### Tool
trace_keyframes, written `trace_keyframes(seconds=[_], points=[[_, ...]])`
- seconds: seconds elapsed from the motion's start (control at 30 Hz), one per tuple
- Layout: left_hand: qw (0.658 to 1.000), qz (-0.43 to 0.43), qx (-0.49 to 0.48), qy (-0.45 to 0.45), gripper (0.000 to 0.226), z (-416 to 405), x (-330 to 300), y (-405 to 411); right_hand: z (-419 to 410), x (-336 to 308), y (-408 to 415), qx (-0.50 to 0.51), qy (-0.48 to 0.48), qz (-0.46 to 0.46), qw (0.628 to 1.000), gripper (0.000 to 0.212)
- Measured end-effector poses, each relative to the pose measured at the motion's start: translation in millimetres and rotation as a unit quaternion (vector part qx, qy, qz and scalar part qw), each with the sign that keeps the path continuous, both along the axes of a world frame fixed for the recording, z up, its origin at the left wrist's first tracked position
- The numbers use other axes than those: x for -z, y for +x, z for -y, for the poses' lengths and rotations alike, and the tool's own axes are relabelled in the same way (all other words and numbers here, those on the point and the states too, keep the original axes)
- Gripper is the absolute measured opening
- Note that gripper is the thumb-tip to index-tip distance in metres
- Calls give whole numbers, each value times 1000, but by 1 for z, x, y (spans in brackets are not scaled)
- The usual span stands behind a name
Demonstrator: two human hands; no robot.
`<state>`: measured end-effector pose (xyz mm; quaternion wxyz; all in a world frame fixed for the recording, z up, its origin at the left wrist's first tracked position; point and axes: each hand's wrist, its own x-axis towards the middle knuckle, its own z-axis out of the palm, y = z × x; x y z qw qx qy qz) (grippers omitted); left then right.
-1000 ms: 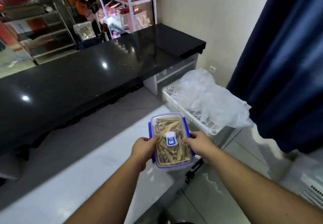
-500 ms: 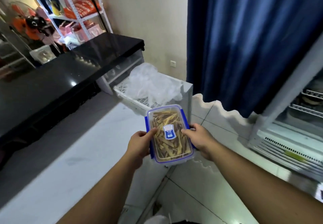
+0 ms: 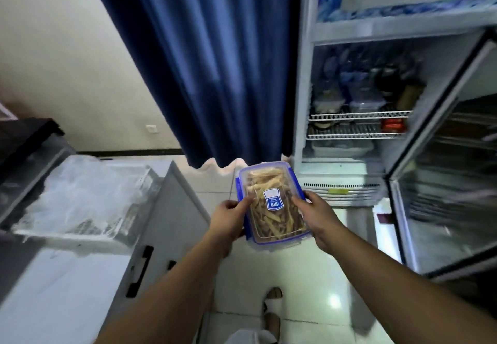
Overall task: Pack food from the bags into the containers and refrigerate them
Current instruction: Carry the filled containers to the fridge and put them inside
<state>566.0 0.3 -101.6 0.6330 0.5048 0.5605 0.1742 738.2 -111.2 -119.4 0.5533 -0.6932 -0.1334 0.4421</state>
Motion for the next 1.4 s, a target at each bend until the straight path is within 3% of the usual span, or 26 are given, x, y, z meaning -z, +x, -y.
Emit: trace_keyframes(seconds=[0.13,0.4,0.5,0.57,0.77,1.03,1.13,1.4], points=[[996,19,86,-9,44,-22,3,82,-2,-3,60,83,-10,40,996,19],[977,49,207,-25,38,-73,15,236,-12,-10,176,230,-8,48,972,33],[972,62,223,-31,39,-78,21,280,-8,-10,204,275,10,30,961,10],[973,56,222,-37,36,-79,24,305,-6,-8,221,290,18,8,957,7],[977,25,207,-40,18,-93,29,374,-19,7,286,262,-2,18,965,14],[989,-12,144,-9,24,-114,19,461,-52,15,403,155,-28,9,987,16],[992,-7,125,-7,39,-124,14,489,-73,18,442,146,-21,-13,989,18],[995,-5,96,14,31,-150,23,540,-130,38,500,163,-18,-8,986,40]])
